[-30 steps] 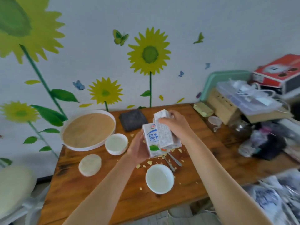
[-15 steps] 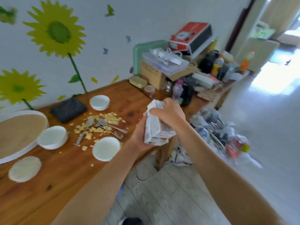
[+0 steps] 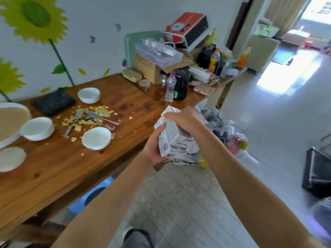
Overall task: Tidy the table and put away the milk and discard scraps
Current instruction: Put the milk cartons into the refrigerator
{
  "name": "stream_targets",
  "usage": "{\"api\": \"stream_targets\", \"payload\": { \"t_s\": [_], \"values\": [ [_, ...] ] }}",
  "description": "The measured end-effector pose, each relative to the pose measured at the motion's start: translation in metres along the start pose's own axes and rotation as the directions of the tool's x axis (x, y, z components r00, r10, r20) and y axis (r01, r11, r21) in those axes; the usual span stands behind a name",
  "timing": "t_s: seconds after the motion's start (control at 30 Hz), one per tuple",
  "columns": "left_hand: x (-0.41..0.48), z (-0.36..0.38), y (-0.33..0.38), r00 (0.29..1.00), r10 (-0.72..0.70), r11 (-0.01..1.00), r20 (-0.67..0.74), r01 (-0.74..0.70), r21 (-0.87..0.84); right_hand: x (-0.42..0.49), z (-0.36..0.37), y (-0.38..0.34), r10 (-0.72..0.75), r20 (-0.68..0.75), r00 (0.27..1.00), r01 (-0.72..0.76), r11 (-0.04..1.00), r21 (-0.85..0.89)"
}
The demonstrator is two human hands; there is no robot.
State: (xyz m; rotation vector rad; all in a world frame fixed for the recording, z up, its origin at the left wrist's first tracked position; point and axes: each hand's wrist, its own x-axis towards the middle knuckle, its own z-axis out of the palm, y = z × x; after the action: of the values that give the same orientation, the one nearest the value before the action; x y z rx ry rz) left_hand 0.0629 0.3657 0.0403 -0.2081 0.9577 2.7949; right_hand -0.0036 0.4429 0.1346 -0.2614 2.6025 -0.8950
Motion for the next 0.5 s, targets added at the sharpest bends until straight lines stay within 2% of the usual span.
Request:
{"api": "stream_targets", "payload": {
  "t_s": [0.23,0.33,0.5],
  "values": [
    [-0.064,-0.054,0.068,0.957,0.275,0.955,-0.094,-0.283,-0.091,-0.003,0.065,-0.099,-0.254,0.214,0.943,0.273,0.96,-0.066],
    [-0.103,-0.09,0.101,0.896,0.383,0.906,-0.227,-0.412,-0.099,-0.01,0.11,-0.152,-0.355,0.336,0.872,0.392,0.919,-0.048],
    [-0.166,-0.124,0.145,0.764,0.527,0.832,-0.372,-0.553,0.044,-0.029,0.166,-0.218,-0.463,0.488,0.74,0.517,0.855,0.028]
  ]
}}
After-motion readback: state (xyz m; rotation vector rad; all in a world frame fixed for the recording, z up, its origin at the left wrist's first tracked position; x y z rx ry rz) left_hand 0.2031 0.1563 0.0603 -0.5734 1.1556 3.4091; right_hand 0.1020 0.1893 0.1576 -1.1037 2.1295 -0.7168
